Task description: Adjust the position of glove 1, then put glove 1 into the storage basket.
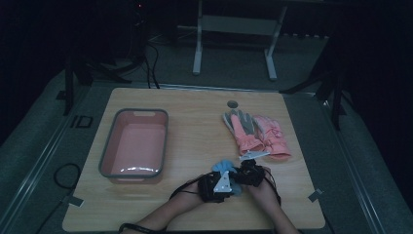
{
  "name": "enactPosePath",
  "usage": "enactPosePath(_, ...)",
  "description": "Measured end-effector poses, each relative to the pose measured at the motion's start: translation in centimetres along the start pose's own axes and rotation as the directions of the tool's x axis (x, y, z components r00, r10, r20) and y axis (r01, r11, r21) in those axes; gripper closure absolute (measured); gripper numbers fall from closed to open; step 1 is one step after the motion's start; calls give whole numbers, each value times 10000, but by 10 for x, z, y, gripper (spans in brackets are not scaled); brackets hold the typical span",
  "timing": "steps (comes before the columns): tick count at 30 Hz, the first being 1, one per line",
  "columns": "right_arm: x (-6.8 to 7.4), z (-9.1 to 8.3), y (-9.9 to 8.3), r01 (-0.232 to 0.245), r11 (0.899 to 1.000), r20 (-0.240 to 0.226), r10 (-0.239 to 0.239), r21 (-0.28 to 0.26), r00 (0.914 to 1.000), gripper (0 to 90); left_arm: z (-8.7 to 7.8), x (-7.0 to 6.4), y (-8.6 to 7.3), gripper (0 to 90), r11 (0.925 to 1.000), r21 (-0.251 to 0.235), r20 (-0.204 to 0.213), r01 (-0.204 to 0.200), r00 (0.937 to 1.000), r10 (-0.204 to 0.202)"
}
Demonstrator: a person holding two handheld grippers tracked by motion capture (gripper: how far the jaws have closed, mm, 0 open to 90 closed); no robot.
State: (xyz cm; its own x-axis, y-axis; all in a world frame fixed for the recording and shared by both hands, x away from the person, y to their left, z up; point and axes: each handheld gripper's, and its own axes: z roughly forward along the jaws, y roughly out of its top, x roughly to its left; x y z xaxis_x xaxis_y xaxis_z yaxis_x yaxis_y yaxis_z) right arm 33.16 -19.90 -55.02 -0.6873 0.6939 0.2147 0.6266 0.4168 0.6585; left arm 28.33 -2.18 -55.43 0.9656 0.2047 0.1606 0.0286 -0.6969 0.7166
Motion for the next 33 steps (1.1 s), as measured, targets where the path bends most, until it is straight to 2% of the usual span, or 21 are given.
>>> enactPosePath(1, -1, 1, 0, -133, 9999, -197, 133, 4, 9997, 742, 0, 0, 0, 712, 10000, 0, 0, 0, 10000, 0)
enactPosePath(4, -2, 1, 1, -337, 9994, -348, 340, 68, 9988, 771, -2, 3, 1, 743, 9999, 44, 144, 113, 9998, -114)
enactPosePath(5, -3, 1, 1, -600, 9982, -447, 602, 67, 9972, 787, -3, 4, 3, 750, 9998, 104, 160, 170, 9997, -172)
enactPosePath(6, -3, 1, 1, -600, 9982, -447, 602, 67, 9972, 787, -3, 4, 3, 757, 9998, 104, 160, 170, 9997, -172)
enactPosePath(7, -5, 0, 2, -825, 9966, -597, 827, 55, 9948, 801, -4, 4, 4, 761, 9997, 159, 170, 184, 9997, -187)
enactPosePath(9, -6, -1, 4, -890, 9960, -779, 887, 1, 9930, 811, -7, 6, 6, 767, 9996, 228, 178, 192, 9997, -196)
enactPosePath(12, -6, -3, 7, -855, 9963, -818, 848, -43, 9930, 819, -10, 8, 7, 771, 9993, 245, 219, 275, 9994, -280)
enactPosePath(16, -7, -6, 11, -981, 9950, -1025, 955, -200, 9901, 827, -22, 15, 13, 774, 9994, 210, 260, 280, 9993, -286)
enactPosePath(21, -7, -11, 17, -1077, 9936, -1140, 1032, -338, 9881, 832, -33, 22, 20, 774, 9996, 178, 109, 226, 9997, -228)
enactPosePath(24, -8, -16, 24, -1326, 9889, -1461, 1218, -668, 9817, 836, -41, 25, 27, 775, 9997, 245, -13, 9, 10000, -9)
enactPosePath(29, -6, -24, 33, -1266, 9871, -1424, 1120, -977, 9834, 837, -48, 29, 35, 776, 9997, 193, -231, -125, 9997, 129)
enactPosePath(33, -5, -33, 49, -1295, 9822, -1570, 1076, -1362, 9817, 837, -57, 35, 40, 776, 9996, 163, -426, -210, 9989, 217)
